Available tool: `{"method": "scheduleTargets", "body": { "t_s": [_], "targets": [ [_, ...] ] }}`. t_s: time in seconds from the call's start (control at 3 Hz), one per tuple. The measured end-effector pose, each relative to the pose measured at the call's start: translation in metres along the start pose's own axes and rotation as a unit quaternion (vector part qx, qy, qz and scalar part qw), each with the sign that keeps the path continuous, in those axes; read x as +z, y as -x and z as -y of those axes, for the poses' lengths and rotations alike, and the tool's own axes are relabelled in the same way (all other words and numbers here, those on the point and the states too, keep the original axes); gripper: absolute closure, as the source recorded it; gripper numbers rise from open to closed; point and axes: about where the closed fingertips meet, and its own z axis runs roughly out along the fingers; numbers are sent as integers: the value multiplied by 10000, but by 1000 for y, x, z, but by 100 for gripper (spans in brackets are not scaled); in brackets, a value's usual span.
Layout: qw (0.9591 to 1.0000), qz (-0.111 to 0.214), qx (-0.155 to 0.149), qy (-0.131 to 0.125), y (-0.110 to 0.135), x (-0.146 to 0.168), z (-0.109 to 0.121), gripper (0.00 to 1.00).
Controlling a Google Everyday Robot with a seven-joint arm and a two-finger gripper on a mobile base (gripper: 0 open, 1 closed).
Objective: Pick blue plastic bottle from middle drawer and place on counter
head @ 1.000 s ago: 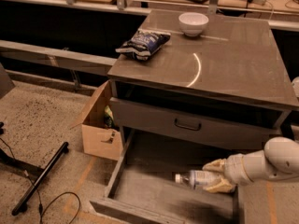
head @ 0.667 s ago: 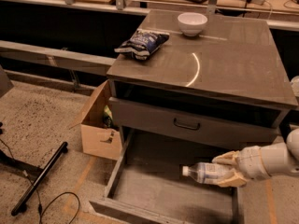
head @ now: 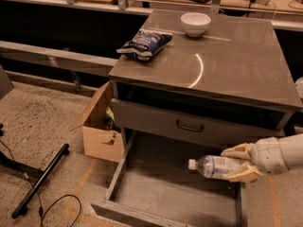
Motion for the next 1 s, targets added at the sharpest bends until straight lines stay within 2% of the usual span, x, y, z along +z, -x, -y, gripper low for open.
{"method": "scheduleTargets", "body": {
  "t_s": [0.33, 0.67, 1.0],
  "targets": [
    [9996, 195, -94, -157, 19, -22, 3, 100],
    [9980, 295, -278, -489, 62, -73, 10, 100],
    [9968, 314, -438, -587, 102, -109, 25, 100]
  ]
}}
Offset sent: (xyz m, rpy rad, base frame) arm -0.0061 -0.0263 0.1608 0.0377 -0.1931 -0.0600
